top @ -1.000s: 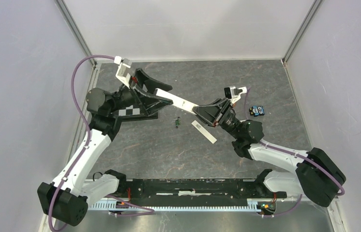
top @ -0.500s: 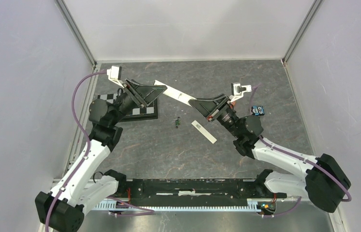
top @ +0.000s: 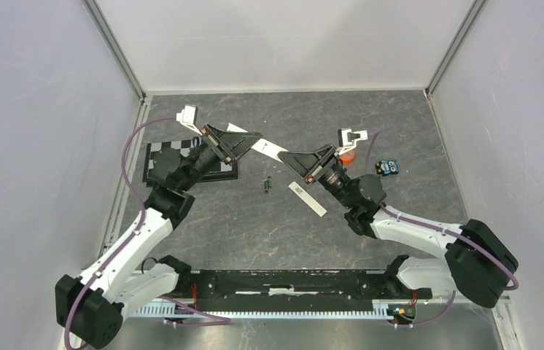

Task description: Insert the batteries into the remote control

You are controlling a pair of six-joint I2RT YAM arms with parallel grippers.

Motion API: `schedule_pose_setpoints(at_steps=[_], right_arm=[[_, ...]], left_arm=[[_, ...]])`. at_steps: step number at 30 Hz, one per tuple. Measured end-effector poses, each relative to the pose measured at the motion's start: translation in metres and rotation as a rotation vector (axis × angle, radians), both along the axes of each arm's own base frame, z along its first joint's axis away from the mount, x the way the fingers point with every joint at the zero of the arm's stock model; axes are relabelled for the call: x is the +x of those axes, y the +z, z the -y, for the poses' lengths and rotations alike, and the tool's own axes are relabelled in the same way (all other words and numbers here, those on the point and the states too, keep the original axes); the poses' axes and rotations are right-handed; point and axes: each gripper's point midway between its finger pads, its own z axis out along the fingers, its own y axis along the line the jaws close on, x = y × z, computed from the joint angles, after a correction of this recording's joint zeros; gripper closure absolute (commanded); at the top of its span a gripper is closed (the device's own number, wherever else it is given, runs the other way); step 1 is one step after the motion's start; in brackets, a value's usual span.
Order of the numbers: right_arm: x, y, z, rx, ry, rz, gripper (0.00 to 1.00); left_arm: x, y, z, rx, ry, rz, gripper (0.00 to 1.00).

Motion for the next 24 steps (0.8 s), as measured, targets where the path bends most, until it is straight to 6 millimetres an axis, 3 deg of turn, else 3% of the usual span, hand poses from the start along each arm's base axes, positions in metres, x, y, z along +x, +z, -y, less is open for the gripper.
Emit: schedule_pose_setpoints(at_steps=[2,4,5,7,9,14,18,21,24], right_arm=[[0.000,-0.001,0.001,0.004,-0.002,-0.010,0.83],[0.000,-0.003,0.001,0.001,-0.005,-0.016,0.43],[0.000,-0.004,0.001,-0.002,-0.006,-0.017,0.27],[-0.001,-0.006,0.003,-0.016,-0.014,-0.012,0.14],[-0.003,-0.009,0.007,-0.046,-0.028,-0.004,0.09],[-0.003,-0.013,0.024,-0.175,-0.101,0.064,0.11],[0.004,-0.028,0.036,-0.341,-0.172,0.094,0.25],[0.021,-0.047,0.035,-0.503,-0.217,0.057,0.38],[0.044,-0.075,0.027,-0.691,-0.260,-0.009,0.48]], left_arm=[[0.002,-0.003,0.000,0.011,0.010,-0.002,0.84],[0.002,-0.004,0.000,0.016,0.014,-0.004,0.95],[0.002,-0.005,0.000,0.020,0.015,-0.003,0.98],[0.003,-0.008,0.001,0.036,0.017,-0.002,0.98],[0.003,-0.012,0.002,0.068,0.015,0.022,0.98],[-0.002,-0.027,0.013,0.231,-0.056,0.110,0.98],[-0.003,-0.040,0.012,0.362,-0.069,0.152,0.97],[0.017,-0.056,-0.004,0.475,0.057,0.076,0.98],[0.040,-0.081,-0.039,0.610,0.253,-0.060,0.98]])
